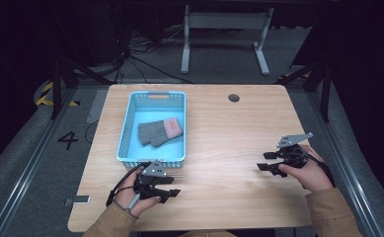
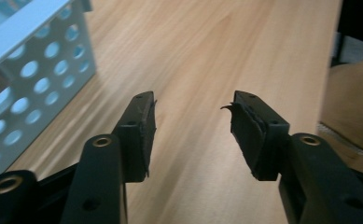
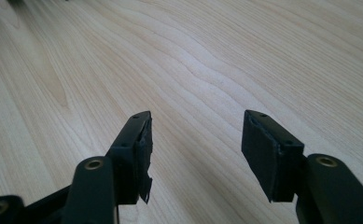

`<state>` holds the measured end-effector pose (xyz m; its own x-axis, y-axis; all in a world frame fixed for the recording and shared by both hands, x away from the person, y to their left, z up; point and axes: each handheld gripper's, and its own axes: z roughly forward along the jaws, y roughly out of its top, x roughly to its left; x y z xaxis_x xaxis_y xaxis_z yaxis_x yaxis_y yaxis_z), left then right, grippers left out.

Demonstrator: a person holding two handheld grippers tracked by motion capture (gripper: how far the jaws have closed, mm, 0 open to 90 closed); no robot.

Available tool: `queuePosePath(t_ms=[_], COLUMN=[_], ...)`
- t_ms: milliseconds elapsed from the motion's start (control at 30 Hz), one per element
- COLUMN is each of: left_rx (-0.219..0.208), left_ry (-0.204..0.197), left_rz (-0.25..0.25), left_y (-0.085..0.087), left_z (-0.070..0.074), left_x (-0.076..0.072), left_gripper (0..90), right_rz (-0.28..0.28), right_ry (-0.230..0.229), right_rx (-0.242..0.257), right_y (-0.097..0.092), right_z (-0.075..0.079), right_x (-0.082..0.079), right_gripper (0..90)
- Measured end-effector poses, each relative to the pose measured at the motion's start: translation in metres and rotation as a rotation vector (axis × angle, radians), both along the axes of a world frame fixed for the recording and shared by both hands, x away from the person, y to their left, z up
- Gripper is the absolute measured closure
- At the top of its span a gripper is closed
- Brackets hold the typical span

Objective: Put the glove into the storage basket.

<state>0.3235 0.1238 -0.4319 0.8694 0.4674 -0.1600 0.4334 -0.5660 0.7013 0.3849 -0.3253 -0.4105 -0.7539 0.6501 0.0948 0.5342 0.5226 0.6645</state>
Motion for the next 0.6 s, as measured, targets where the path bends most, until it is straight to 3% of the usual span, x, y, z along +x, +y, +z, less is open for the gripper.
queuePosePath(t_ms=[167, 300, 433, 600], left_rx=[-0.002, 0.002, 0.006, -0.002], left_ry=[-0.006, -0.051, -0.026, -0.024], left_rz=[0.017, 0.027, 0.031, 0.034], left_y=[0.001, 0.001, 0.002, 0.003], left_z=[-0.008, -0.016, -0.025, -0.024], left_x=[-0.003, -0.002, -0.002, -0.001], left_gripper=[47.5, 47.0, 47.3, 46.7], right_rz=[-0.004, -0.008, -0.028, -0.043], right_ry=[0.015, 0.014, -0.012, -0.002], right_rx=[0.006, -0.001, 0.001, -0.013], right_y=[0.000, 0.000, 0.000, 0.000], right_z=[-0.008, -0.015, -0.024, -0.034], right_x=[0.004, 0.007, 0.011, 0.015], right_gripper=[44.0, 44.0, 44.1, 44.1])
